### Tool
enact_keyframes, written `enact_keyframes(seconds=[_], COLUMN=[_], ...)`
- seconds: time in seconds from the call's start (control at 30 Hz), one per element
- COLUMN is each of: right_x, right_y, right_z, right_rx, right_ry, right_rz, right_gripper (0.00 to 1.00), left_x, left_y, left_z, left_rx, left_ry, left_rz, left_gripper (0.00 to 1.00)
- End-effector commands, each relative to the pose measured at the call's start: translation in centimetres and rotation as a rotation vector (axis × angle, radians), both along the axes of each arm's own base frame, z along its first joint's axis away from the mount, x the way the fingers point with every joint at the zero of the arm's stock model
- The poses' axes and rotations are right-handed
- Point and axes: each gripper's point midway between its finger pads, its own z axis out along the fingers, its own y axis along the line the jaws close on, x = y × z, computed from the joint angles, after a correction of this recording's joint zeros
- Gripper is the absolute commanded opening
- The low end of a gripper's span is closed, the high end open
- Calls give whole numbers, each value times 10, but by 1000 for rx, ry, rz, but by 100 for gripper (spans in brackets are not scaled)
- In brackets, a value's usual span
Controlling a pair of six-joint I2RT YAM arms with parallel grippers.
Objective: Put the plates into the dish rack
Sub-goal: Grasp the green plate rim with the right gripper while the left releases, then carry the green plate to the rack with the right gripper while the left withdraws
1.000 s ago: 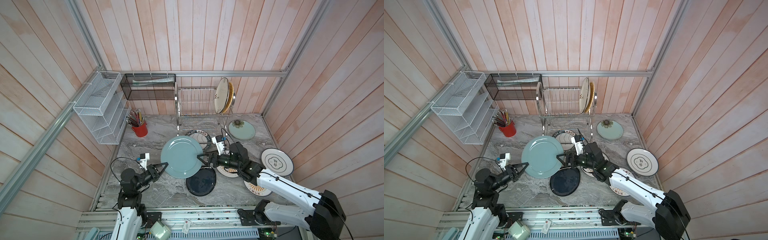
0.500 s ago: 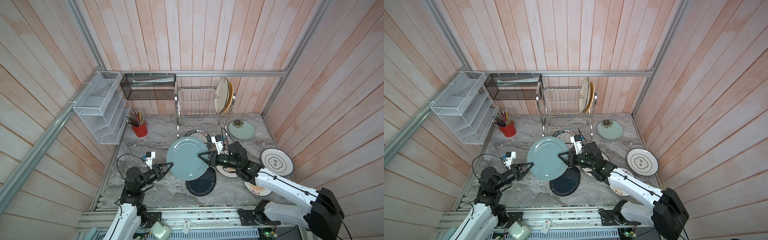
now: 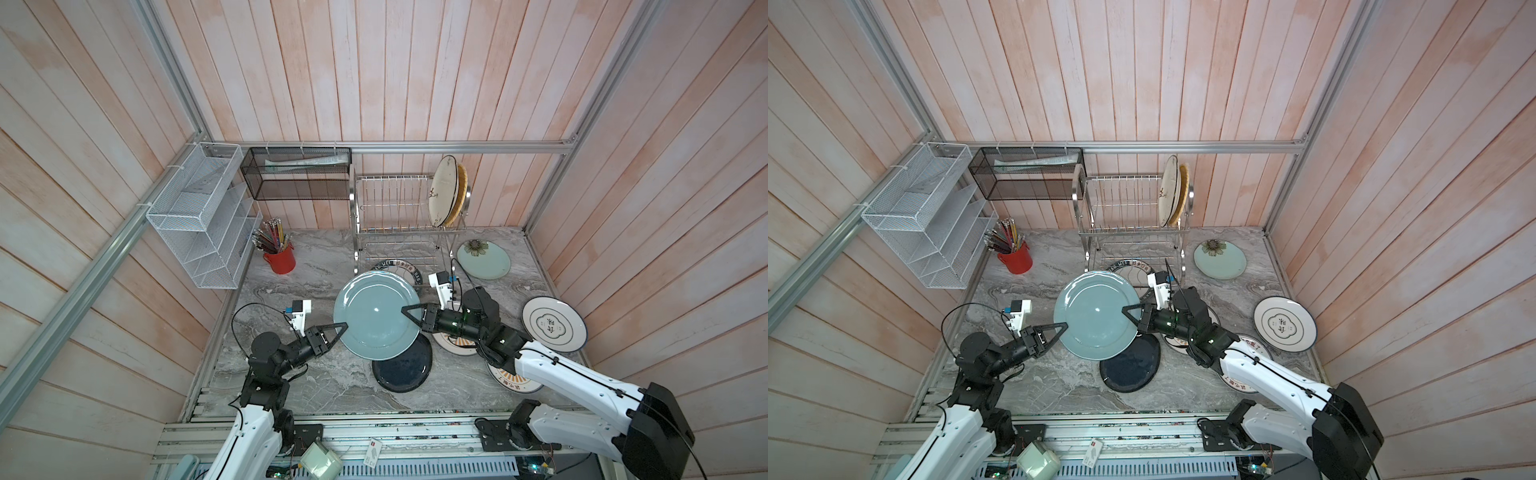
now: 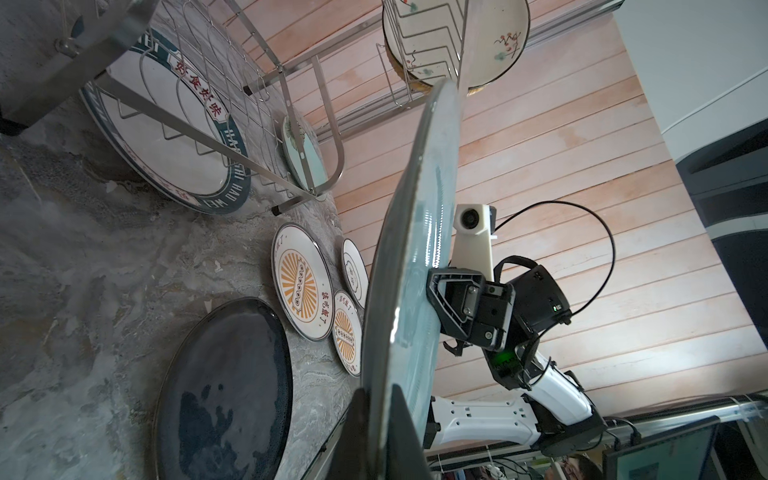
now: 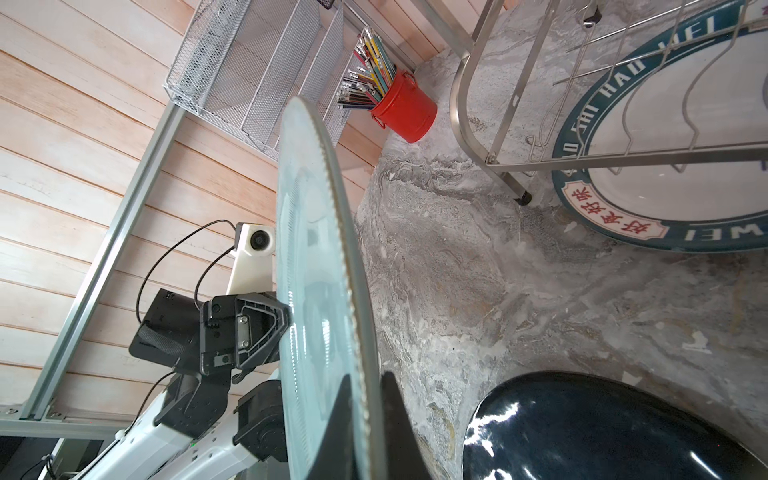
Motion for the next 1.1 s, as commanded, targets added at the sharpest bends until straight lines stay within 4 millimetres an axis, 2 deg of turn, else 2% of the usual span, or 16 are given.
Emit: enact_keyframes(seconds=[0.0, 0.03, 0.07, 0.17, 0.3, 0.37, 0.47, 0.6, 0.73, 0.9, 1.03, 1.07], right_x=[-7, -5, -3, 0, 3, 4, 7, 13, 25, 44, 62, 67], right_y=[-3, -7, -11, -18, -22, -24, -25, -27, -29, -26, -34, -37], right_z=[31, 31, 32, 39, 58, 72, 97, 134, 180, 235, 278, 287], right_rx=[50, 44, 36, 9, -11, -15, -18, -25, -32, -51, -74, -81], right_ry=[-115, -118, -124, -143, -185, -215, -264, -339, -424, -524, -605, -620], right_rz=[-1, -24, -46, -82, -104, -114, -128, -156, -204, -269, -372, -402], right_gripper=[0, 0, 0, 0, 0, 0, 0, 0, 0, 0, 0, 0], left_x=[8, 8, 8, 7, 3, -1, -6, -9, -14, -26, -19, -20], left_y=[4, 4, 4, 6, 11, 15, 23, 39, 53, 55, 59, 54], left_z=[21, 24, 28, 40, 64, 79, 90, 88, 77, 94, 94, 97], left_rx=[21, 26, 35, 73, 150, 194, 286, 417, 498, 492, 526, 517], left_ry=[-95, -101, -110, -145, -221, -271, -316, -341, -347, -449, -483, -510], left_rz=[44, 41, 41, 53, 90, 113, 160, 249, 320, 342, 370, 346], left_gripper=[16, 41, 60, 100, 100, 100, 100, 100, 100, 100, 100, 100])
